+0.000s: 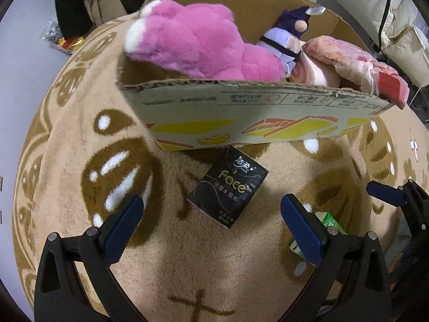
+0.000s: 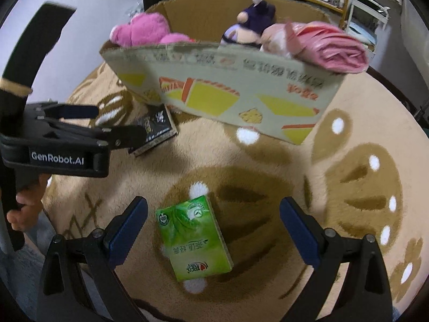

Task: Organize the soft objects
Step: 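Grasp the black Face tissue pack with the left gripper while the right gripper grasps the green tissue pack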

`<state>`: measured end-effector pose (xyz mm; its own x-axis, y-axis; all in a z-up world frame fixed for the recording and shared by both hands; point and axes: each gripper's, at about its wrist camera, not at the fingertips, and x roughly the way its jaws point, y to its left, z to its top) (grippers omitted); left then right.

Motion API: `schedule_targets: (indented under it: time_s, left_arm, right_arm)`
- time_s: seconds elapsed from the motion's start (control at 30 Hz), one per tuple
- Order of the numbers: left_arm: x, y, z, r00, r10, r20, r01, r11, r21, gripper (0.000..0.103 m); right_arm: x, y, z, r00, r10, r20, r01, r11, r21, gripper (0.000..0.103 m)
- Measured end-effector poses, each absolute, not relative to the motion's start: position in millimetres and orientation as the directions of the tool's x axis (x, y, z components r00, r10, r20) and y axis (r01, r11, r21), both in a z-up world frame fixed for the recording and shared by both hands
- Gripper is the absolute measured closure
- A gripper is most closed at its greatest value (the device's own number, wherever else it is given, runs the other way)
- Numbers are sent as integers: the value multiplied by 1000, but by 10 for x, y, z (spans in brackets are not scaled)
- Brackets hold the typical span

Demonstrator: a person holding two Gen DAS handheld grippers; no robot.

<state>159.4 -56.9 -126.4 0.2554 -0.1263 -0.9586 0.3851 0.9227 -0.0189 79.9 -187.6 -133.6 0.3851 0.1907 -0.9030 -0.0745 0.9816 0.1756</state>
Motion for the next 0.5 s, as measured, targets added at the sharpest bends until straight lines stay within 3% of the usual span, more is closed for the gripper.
schedule_targets:
  time_s: [0.5]
  left_arm:
    - [1708, -723, -1553, 192, -135, -972, 405, 913, -47, 2]
  right_arm:
    - [896, -1691, -1649, 266, 193, -945, -122, 979, 166, 0]
